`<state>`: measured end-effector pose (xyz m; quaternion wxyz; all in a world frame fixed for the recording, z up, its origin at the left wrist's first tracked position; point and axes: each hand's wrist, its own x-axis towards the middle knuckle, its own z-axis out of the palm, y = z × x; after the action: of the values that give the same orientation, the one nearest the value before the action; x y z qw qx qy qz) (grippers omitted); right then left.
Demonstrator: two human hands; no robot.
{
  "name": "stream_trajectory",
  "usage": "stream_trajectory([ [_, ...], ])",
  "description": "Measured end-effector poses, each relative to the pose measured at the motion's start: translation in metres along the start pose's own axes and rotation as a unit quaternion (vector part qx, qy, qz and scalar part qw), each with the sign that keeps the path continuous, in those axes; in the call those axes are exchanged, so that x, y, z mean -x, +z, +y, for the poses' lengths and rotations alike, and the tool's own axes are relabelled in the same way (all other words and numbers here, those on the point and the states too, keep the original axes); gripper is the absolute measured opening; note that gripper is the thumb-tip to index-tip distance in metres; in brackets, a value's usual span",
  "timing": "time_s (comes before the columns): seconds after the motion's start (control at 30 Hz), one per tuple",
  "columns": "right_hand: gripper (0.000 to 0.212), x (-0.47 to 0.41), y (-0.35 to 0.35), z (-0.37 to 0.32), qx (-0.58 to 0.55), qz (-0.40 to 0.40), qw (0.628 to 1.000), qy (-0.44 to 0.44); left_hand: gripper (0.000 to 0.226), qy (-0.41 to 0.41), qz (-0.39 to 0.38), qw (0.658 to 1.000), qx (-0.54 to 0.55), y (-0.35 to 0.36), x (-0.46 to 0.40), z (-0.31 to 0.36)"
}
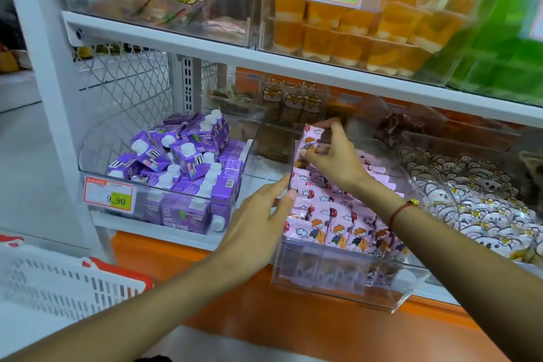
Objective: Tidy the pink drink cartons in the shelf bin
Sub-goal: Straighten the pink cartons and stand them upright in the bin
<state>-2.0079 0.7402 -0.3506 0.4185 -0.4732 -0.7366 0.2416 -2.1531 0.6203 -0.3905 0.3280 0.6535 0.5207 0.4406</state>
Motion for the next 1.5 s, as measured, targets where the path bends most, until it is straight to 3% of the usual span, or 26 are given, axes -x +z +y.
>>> stream_trajectory([
  [0.07, 0.034, 0.001, 0.001, 0.007, 0.032, -0.021, 0.999, -0.005, 0.040, -0.002, -0.004, 1.000, 0.008, -0.001, -0.002, 0.001],
  [0.2, 0.012, 0.002, 0.006, 0.014, 0.239, -0.078, 0.967, -0.037, 0.031, -0.016, -0.006, 0.998, 0.063, -0.005, -0.003, 0.004],
  [0.3, 0.036, 0.000, 0.003, 0.009, 0.292, -0.132, 0.947, -0.019, 0.028, -0.022, -0.006, 0.995, 0.094, -0.007, -0.005, 0.003],
  [0.4, 0.039, 0.003, -0.009, 0.001, 0.325, -0.183, 0.927, -0.021, 0.030, -0.039, 0.006, 0.994, 0.099, -0.009, -0.008, 0.004],
  [0.53, 0.039, 0.046, -0.025, -0.006, 0.297, -0.098, 0.946, -0.083, 0.051, 0.007, 0.072, 0.994, -0.079, -0.017, -0.024, 0.012],
  [0.63, 0.040, 0.078, -0.036, -0.001, 0.330, -0.094, 0.933, -0.106, 0.039, 0.098, 0.083, 0.969, -0.210, -0.021, -0.048, 0.027],
  [0.73, 0.040, 0.089, -0.042, 0.006, 0.339, -0.117, 0.930, -0.084, 0.028, 0.122, 0.004, 0.930, -0.347, -0.019, -0.077, 0.037],
  [0.87, 0.040, 0.095, -0.041, 0.013, 0.333, -0.112, 0.931, -0.100, 0.029, 0.076, -0.108, 0.869, -0.476, -0.012, -0.105, 0.046],
  [1.0, 0.041, 0.095, -0.042, 0.015, 0.326, -0.114, 0.933, -0.099, 0.023, 0.055, -0.105, 0.835, -0.538, -0.002, -0.112, 0.052],
  [1.1, 0.040, 0.094, -0.041, 0.016, 0.328, -0.117, 0.931, -0.105, 0.019, 0.069, -0.074, 0.854, -0.511, -0.002, -0.110, 0.050],
  [1.17, 0.039, 0.094, -0.041, 0.016, 0.326, -0.119, 0.932, -0.105, 0.015, 0.079, -0.047, 0.885, -0.456, -0.006, -0.106, 0.046],
  [1.3, 0.039, 0.093, -0.042, 0.016, 0.323, -0.121, 0.933, -0.105, 0.010, 0.084, 0.106, 0.955, -0.265, -0.012, -0.095, 0.043],
  [1.37, 0.039, 0.093, -0.042, 0.016, 0.323, -0.120, 0.932, -0.109, 0.007, 0.072, 0.134, 0.981, -0.120, -0.014, -0.087, 0.046],
  [1.5, 0.039, 0.094, -0.041, 0.017, 0.331, -0.114, 0.929, -0.119, 0.007, 0.128, 0.157, 0.979, 0.017, -0.012, -0.064, 0.057],
])
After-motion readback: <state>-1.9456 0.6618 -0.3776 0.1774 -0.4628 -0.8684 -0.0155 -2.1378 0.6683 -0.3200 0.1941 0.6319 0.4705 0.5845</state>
